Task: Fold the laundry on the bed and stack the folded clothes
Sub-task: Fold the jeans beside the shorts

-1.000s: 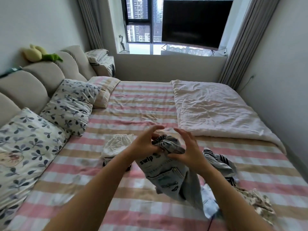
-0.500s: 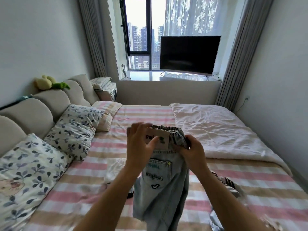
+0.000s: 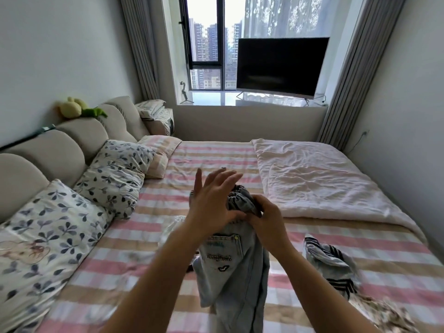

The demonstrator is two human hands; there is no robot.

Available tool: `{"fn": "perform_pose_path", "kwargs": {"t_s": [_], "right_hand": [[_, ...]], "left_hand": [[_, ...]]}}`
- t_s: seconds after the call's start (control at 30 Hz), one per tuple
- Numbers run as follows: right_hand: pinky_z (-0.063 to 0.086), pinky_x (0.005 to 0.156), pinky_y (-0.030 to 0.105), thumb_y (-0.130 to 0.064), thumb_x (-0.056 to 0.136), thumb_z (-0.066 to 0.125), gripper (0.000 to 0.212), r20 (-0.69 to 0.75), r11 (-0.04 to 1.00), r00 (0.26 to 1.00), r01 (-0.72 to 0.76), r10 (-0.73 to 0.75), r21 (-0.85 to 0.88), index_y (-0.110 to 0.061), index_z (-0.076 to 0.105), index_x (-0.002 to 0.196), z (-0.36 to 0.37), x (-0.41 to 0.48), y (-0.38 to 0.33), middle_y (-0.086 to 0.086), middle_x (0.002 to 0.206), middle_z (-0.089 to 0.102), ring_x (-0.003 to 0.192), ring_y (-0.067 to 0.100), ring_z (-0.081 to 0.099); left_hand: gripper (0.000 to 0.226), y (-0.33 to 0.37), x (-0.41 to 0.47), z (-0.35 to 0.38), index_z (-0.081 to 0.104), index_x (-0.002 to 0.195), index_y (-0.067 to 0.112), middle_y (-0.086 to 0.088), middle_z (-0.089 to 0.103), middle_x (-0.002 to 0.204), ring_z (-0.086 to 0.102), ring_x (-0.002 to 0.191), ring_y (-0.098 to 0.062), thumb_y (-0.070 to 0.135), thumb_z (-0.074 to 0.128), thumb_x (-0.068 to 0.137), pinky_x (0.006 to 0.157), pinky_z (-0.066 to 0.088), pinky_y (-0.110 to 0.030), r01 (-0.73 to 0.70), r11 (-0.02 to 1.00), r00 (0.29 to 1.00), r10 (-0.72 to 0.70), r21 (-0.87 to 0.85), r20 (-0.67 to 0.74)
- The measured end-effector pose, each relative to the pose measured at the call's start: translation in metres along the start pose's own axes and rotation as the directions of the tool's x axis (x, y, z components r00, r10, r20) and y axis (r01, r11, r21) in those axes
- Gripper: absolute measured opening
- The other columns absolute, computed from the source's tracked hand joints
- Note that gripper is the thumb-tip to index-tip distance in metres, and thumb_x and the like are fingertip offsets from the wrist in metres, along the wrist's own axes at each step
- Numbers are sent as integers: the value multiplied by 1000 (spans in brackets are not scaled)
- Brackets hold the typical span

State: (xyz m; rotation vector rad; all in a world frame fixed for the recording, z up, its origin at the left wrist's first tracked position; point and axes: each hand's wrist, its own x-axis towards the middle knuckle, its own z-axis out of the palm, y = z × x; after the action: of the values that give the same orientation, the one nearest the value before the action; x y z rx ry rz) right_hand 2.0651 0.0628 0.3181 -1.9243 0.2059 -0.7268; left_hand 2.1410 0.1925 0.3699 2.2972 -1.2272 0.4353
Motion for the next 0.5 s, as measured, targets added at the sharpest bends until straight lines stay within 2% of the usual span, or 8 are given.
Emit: {"fn": "perform_pose_path", "kwargs": {"t_s": [0.03,0.07,0.13,0.2,0.27,0.33,0.43,0.5], "right_hand": [[41,65,5,5,73,67,39,22,1000,1000,12,-12,6,-28,62,95,1,0,-2,-22,82,63,76,-11,58],[42,66,6,5,73,66,42,36,1000,999,20,-20,10,-30,61,95,3,-1,-3,-22,83,64,78,-10,58],[47,66,15,4,74,66,45,48,999,999,-2,0,43,-36,57,93,5,-3,-3,-17,83,65,78,-3,61],[51,69,27,-2,75,70,42,59,994,997,-48,42,96,-33,52,97,5,-5,0,-9,85,67,81,8,64],[52,77,30,-7,73,75,44,69,989,994,-90,82,122,-24,51,105,0,-8,6,0,93,66,90,15,63],[53,83,30,-4,72,76,47,123,982,988,-110,92,152,-14,52,111,-6,-17,19,7,102,64,97,18,62],[51,83,22,2,72,74,48,245,969,959,-186,144,160,-9,52,114,-5,-42,47,2,104,62,96,10,61],[50,80,19,9,72,71,47,268,963,946,-226,181,149,-8,53,111,6,-56,67,0,99,60,92,7,59]], "left_hand": [[74,-3,10,-7,49,130,23,3,53,133,39,130,-18,42,77,65,115,1,-43,-6,999,991,1,38,135],[65,-5,19,-13,54,124,22,1,60,123,48,122,-19,41,76,66,114,15,-44,2,999,969,-11,34,248],[45,-7,27,-21,62,104,16,-3,68,97,62,94,-22,34,77,67,88,45,-39,15,999,934,-4,-28,358],[36,-8,27,-25,65,93,9,-5,68,84,62,80,-22,27,79,66,73,48,-38,11,995,935,26,-104,354],[34,-11,27,-33,65,90,6,-6,67,81,62,77,-23,21,82,64,73,47,-37,12,989,945,37,-148,325],[35,-15,29,-48,65,88,5,-5,66,80,60,76,-21,19,84,62,74,45,-34,17,989,953,29,-150,303],[35,-18,37,-81,66,86,5,-5,67,78,60,73,-18,17,85,59,73,44,-29,23,991,953,18,-133,302],[32,-18,42,-105,66,84,8,0,66,74,58,67,-4,12,84,59,64,43,-15,32,994,952,1,-104,307]]}}
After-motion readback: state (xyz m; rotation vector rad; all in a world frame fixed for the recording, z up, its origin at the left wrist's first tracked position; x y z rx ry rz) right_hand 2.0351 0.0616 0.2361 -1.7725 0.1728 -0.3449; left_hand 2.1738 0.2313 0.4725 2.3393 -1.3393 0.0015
